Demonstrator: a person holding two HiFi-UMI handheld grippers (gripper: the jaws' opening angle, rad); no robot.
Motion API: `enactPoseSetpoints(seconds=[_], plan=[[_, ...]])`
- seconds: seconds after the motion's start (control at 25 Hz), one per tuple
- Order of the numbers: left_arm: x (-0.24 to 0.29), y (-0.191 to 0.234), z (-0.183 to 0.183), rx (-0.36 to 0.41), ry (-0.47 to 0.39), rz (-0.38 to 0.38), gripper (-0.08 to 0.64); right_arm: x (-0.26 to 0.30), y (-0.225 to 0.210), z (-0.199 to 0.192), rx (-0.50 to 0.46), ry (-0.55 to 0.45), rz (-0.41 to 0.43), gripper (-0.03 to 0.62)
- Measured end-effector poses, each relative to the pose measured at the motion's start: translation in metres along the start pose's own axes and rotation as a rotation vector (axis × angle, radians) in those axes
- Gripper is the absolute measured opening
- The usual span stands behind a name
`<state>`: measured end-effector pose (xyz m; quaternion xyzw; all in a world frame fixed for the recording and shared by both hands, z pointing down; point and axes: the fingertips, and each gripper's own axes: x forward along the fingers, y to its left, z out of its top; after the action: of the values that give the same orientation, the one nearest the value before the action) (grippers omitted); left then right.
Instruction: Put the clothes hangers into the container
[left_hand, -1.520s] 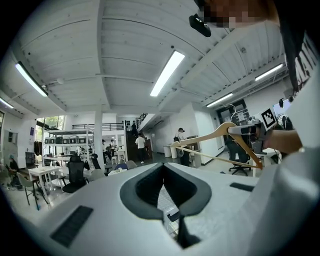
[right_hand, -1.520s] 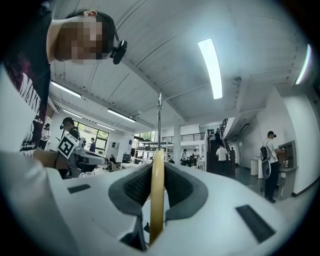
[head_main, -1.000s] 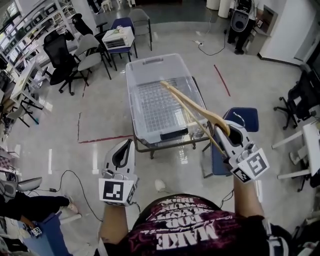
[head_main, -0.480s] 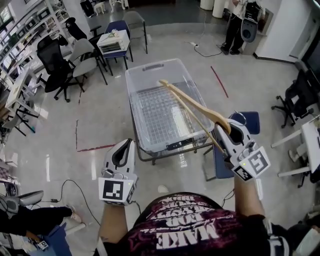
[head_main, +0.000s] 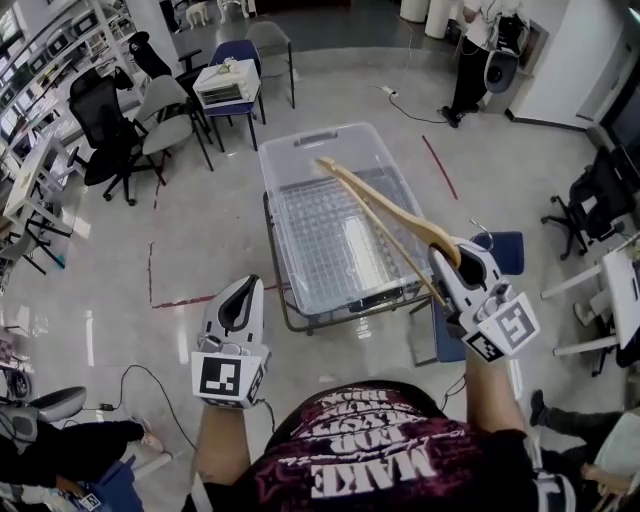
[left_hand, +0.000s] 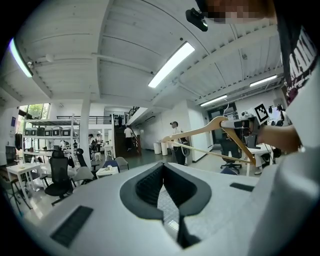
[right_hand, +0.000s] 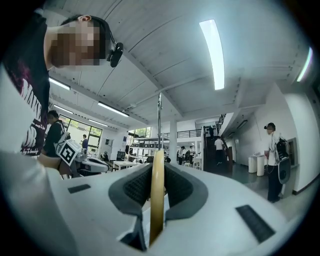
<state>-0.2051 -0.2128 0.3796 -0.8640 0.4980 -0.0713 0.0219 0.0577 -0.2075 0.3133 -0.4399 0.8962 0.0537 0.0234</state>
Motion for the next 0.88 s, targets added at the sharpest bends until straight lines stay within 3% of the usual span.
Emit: enactPoseSetpoints(seconds=[0.4, 0.88], plan=[[0.018, -0.003, -0.024, -0.045, 0.044, -0.032, 0.006, 0.017, -0.011, -0.016, 0.027, 0.036, 0.000, 0.061], [0.070, 0.017, -0.011, -0.014, 0.060, 0.054, 0.006, 0.076, -0.065, -0.037, 0.110, 0.005, 0.095, 0.061]])
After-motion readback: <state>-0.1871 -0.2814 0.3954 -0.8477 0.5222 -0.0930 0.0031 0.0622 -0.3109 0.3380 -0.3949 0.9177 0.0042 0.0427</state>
